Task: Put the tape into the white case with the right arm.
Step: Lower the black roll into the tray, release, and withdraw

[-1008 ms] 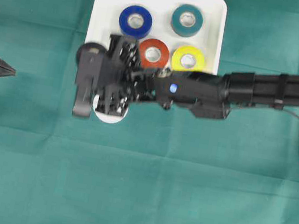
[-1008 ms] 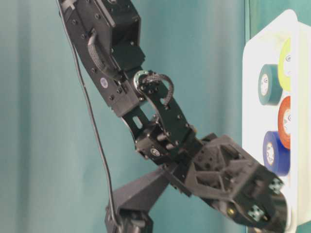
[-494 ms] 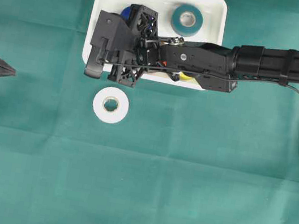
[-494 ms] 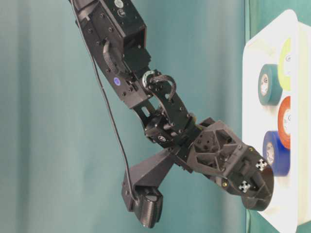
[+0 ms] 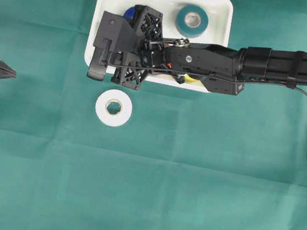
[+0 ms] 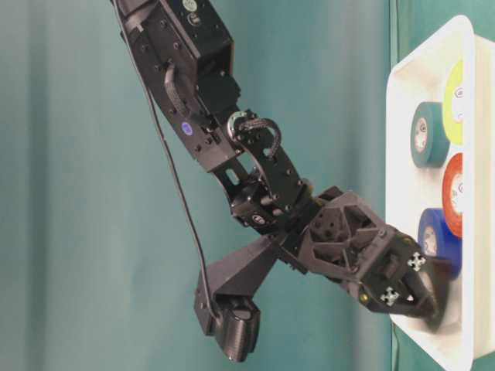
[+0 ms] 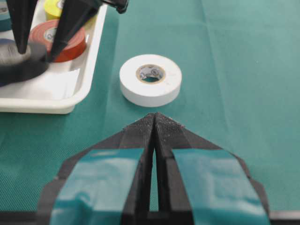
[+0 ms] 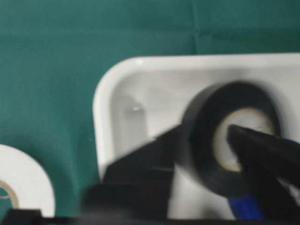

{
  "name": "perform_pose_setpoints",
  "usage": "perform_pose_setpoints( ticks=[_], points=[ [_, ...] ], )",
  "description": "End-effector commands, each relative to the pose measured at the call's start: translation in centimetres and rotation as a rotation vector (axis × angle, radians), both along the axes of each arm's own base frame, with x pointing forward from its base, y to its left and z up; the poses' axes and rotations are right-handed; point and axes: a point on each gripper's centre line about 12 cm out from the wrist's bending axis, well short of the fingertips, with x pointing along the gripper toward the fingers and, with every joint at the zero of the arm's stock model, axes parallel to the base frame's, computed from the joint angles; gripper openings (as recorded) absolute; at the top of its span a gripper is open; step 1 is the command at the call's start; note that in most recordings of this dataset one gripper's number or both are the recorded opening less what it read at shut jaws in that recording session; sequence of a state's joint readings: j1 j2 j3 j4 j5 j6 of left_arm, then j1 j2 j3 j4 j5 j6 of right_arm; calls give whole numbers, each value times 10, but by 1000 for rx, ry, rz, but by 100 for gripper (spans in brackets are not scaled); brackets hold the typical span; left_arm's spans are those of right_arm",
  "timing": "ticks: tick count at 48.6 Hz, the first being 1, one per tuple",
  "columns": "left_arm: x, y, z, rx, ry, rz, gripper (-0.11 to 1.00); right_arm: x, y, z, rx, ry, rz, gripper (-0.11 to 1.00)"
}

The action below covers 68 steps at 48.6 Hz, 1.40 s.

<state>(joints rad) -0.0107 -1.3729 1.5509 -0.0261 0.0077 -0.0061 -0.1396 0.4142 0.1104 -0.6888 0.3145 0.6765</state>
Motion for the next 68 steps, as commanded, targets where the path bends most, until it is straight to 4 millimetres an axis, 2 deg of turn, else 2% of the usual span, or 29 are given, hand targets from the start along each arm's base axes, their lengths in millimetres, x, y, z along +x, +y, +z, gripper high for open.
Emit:
perform_pose_setpoints(
  ticks=[1, 8, 10, 13, 21, 27, 34, 68],
  points=[
    [1, 0, 4, 0, -12, 3, 1, 1, 2, 33, -14, -65, 7, 27],
    [1, 0, 4, 0, -12, 3, 1, 1, 4, 32, -13, -64, 12, 70],
    [1, 0, 4, 0, -12, 3, 1, 1, 4, 32, -14, -63, 11, 76],
    [1, 0, 4, 0, -12, 3, 1, 0, 3, 31, -13, -61, 10, 71],
    [1, 0, 4, 0, -12, 3, 1, -2, 3, 36, -15, -66, 8, 71],
    [1, 0, 4, 1, -12, 3, 1, -12, 2, 42, -21, -52, -6, 71],
    [1, 0, 4, 0, -12, 3, 1, -39, 1, 46, -25, -14, -26, 71],
    [1, 1, 3, 1, -9, 5, 1, -184, 25, 39, 5, 55, -7, 71]
  ],
)
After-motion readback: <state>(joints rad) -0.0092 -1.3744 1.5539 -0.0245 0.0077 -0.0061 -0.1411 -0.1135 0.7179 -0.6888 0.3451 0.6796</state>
